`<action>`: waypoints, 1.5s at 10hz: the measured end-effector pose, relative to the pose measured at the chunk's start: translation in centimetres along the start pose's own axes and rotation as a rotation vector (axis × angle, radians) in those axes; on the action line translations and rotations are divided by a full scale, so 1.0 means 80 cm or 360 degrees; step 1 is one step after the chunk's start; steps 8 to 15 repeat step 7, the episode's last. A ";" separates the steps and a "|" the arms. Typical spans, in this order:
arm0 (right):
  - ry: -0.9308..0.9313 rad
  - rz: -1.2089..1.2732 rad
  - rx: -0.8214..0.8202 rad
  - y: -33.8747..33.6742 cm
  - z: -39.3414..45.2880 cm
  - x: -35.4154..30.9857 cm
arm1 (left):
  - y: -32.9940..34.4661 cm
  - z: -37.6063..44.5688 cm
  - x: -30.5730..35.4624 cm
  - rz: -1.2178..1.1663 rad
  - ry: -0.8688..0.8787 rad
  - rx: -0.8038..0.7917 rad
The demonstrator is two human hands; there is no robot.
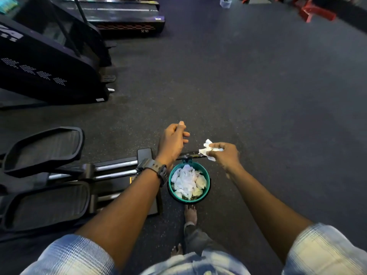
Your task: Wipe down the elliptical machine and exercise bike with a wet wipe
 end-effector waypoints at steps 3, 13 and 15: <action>0.0060 -0.0245 -0.0163 0.021 0.020 0.067 | 0.014 0.014 -0.032 0.0014 -0.0103 0.0007; 0.0468 -0.0457 -0.0283 0.130 0.150 0.227 | -0.009 0.097 -0.101 0.0035 -0.0202 0.0132; 0.0468 -0.0457 -0.0283 0.130 0.150 0.227 | -0.009 0.097 -0.101 0.0035 -0.0202 0.0132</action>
Point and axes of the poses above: each hand's wrist, its own z-axis towards the middle knuckle, its own y-axis out of the palm, x = y × z, the point moved 5 cm from there along z, towards the middle knuckle, and after that the axes turned 3 degrees about z, right-handed, at the moved point
